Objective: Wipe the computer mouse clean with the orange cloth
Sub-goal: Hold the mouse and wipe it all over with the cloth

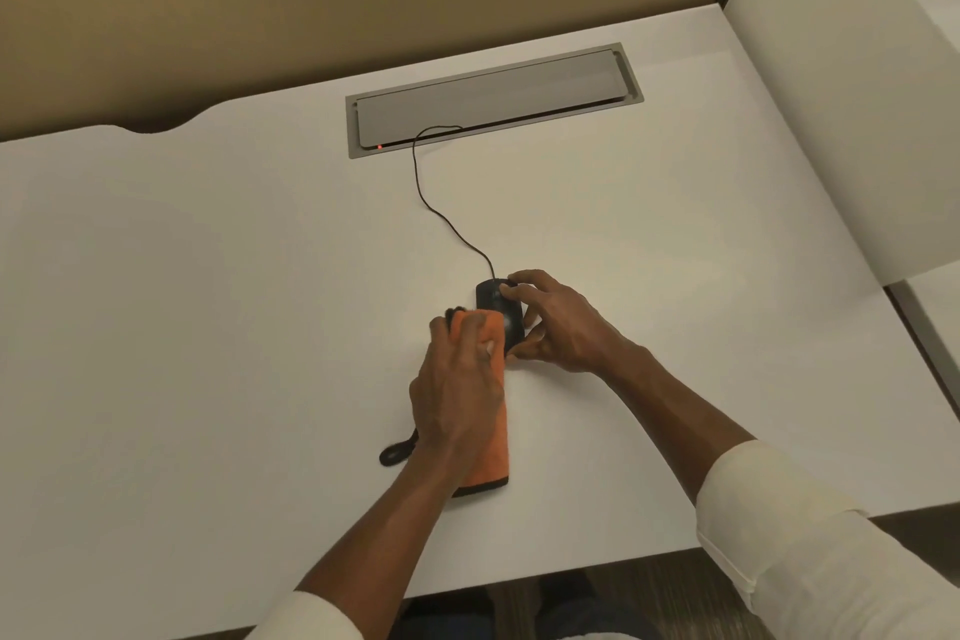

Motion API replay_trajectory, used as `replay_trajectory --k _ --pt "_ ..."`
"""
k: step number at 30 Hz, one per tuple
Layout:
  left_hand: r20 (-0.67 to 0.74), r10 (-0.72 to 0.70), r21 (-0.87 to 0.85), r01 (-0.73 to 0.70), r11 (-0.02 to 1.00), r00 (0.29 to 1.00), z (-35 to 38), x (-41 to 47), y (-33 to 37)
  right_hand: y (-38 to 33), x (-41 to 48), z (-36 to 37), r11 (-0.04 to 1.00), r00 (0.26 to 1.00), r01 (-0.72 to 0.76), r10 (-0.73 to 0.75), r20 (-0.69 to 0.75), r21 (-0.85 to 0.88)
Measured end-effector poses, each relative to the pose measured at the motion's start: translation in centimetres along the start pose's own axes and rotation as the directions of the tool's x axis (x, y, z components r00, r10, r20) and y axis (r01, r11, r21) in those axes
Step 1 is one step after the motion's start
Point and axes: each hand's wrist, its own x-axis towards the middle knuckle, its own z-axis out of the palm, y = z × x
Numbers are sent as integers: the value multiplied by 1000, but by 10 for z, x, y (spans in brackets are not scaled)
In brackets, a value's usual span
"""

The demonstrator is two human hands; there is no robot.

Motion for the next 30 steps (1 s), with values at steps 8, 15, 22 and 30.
replay_trajectory --k 8,15,22,30 --pt "40 -243 -156 246 956 969 14 -25 -9 2 3 2 999 999 -23 23 27 -31" --pt "167 -270 -158 296 942 948 27 -52 2 3 6 3 998 999 -34 36 40 -49" --pt "98 -270 -129 281 951 958 23 -46 6 3 9 1 989 997 -6 17 76 -147" --pt "114 -218 -123 232 965 969 20 -44 -2 -8 9 -3 996 997 -76 77 10 -49"
